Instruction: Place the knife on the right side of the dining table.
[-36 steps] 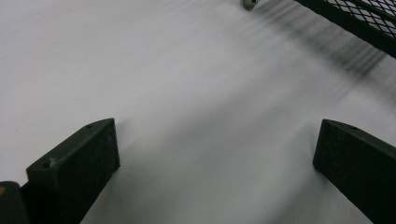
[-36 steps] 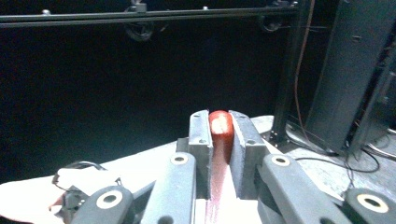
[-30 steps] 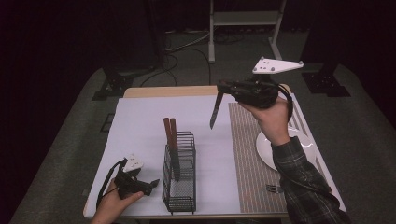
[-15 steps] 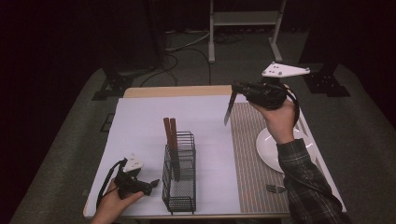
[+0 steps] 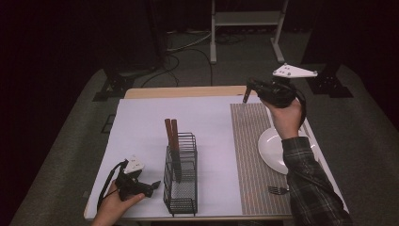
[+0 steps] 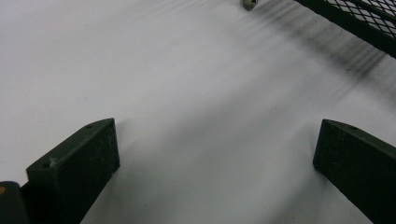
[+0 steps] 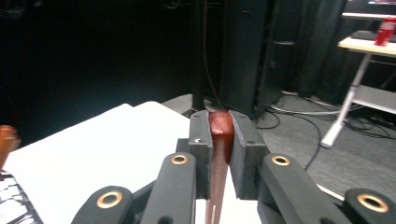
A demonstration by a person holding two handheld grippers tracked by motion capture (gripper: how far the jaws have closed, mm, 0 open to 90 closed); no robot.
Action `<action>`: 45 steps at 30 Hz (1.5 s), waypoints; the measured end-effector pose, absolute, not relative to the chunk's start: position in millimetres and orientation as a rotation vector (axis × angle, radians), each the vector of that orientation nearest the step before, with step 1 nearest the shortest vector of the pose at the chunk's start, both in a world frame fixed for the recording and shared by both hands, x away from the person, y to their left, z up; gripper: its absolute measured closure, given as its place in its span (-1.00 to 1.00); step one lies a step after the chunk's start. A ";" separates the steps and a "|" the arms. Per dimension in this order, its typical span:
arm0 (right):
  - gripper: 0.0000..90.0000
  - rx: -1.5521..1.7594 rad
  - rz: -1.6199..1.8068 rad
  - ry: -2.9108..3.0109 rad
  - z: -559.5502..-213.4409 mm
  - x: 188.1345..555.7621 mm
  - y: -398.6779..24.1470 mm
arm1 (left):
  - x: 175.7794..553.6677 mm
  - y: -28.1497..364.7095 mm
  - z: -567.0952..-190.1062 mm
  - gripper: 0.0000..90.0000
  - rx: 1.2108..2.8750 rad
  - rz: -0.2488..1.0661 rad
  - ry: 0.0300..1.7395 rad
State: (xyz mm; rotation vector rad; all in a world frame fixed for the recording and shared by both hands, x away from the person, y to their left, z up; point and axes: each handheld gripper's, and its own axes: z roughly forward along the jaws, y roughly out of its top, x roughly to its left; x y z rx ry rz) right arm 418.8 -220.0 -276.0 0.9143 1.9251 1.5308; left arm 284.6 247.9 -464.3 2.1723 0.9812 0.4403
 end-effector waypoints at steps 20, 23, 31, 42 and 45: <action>0.77 1.089 1.441 1.846 -316.1 447.7 -252.0 | 284.7 248.1 -464.2 -1.00 2.176 0.440 0.980; 0.77 1.107 1.434 1.843 -321.3 450.0 -254.1 | 284.6 247.9 -464.2 -1.00 2.174 0.438 0.982; 0.77 1.147 1.432 1.829 -330.9 452.7 -259.6 | 284.6 248.0 -464.2 -1.00 2.175 0.438 0.982; 0.68 1.187 1.361 1.767 -335.4 449.3 -278.4 | 284.7 247.9 -464.2 -1.00 2.175 0.437 0.982; 0.65 1.208 1.349 1.754 -337.4 449.0 -284.9 | 284.7 247.9 -464.3 -1.00 2.175 0.437 0.982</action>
